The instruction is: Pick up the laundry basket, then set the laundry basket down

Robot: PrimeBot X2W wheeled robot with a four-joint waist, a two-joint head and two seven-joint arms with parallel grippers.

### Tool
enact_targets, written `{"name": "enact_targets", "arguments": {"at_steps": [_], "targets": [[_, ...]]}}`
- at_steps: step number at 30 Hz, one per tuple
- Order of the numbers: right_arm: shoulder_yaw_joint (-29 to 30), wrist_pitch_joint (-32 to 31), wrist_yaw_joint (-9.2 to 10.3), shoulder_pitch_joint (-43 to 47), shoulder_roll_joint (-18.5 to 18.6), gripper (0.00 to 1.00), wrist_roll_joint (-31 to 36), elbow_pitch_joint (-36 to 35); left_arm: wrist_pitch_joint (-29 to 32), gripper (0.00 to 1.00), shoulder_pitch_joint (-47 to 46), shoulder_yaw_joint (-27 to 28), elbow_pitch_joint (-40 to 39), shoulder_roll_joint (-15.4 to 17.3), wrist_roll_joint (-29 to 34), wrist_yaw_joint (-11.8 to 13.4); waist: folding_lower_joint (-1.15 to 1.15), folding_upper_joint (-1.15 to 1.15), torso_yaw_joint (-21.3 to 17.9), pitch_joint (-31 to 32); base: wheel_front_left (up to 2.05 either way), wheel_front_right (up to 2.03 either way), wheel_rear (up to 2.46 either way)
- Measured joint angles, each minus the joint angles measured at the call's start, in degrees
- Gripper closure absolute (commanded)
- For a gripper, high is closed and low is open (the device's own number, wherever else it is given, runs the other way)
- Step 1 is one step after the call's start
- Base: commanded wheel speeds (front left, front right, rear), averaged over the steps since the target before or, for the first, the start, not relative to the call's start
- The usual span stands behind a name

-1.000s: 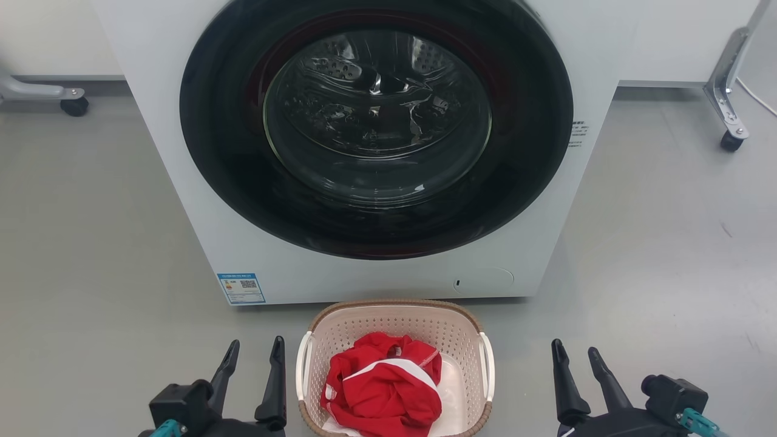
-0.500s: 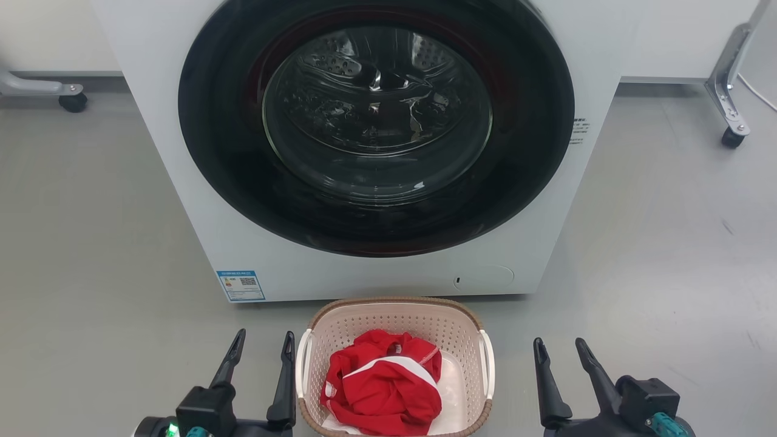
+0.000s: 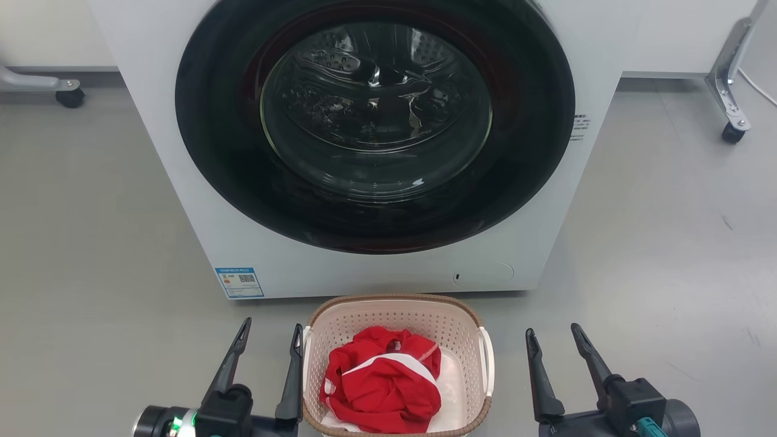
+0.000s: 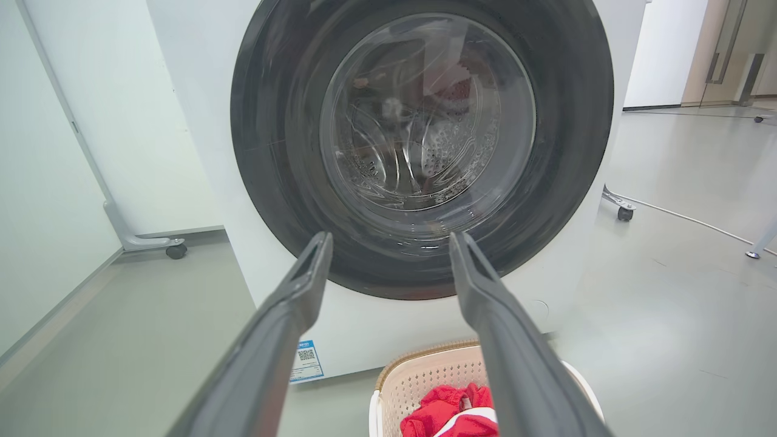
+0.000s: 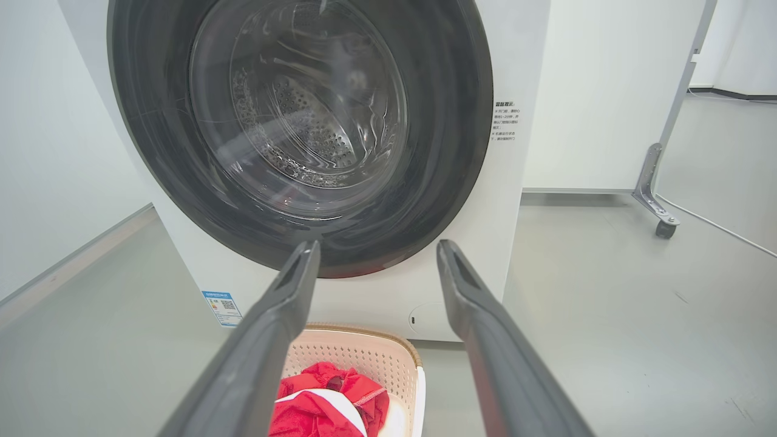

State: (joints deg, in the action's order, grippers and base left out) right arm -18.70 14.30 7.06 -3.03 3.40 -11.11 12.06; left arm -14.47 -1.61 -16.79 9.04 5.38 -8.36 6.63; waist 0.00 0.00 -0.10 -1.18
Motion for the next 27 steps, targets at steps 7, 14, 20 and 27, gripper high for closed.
{"name": "enact_targets", "arguments": {"at_steps": [7, 14, 20, 27], "targets": [[1.41, 0.00, 0.00, 0.02, -0.01, 0.00, -0.02, -0.87, 0.00, 0.00, 0.00, 1.20, -0.53, -0.19, -0.21, 0.01, 0.00, 0.00, -0.01, -0.17, 0.00, 0.00, 0.00], [2.78, 0.01, 0.01, 0.05, -0.09, 0.00, -0.05, -2.25, 0.00, 0.00, 0.01, 1.94, -1.03, -0.35, -0.80, 0.01, 0.00, 0.00, -0.03, -0.09, 0.00, 0.00, 0.00], [3.50, 0.24, 0.01, 0.15, -0.12, 0.00, -0.05, -3.27, 0.00, 0.00, 0.15, 2.23, -1.79, -0.48, -0.81, 0.01, 0.00, 0.00, -0.06, 0.19, 0.00, 0.00, 0.00], [3.65, 0.24, 0.01, 0.41, -0.20, 0.00, -0.04, -3.83, 0.00, 0.00, 0.73, 2.46, -2.11, -0.53, -0.80, 0.01, 0.00, 0.00, -0.04, 0.53, 0.00, 0.00, 0.00]]}}
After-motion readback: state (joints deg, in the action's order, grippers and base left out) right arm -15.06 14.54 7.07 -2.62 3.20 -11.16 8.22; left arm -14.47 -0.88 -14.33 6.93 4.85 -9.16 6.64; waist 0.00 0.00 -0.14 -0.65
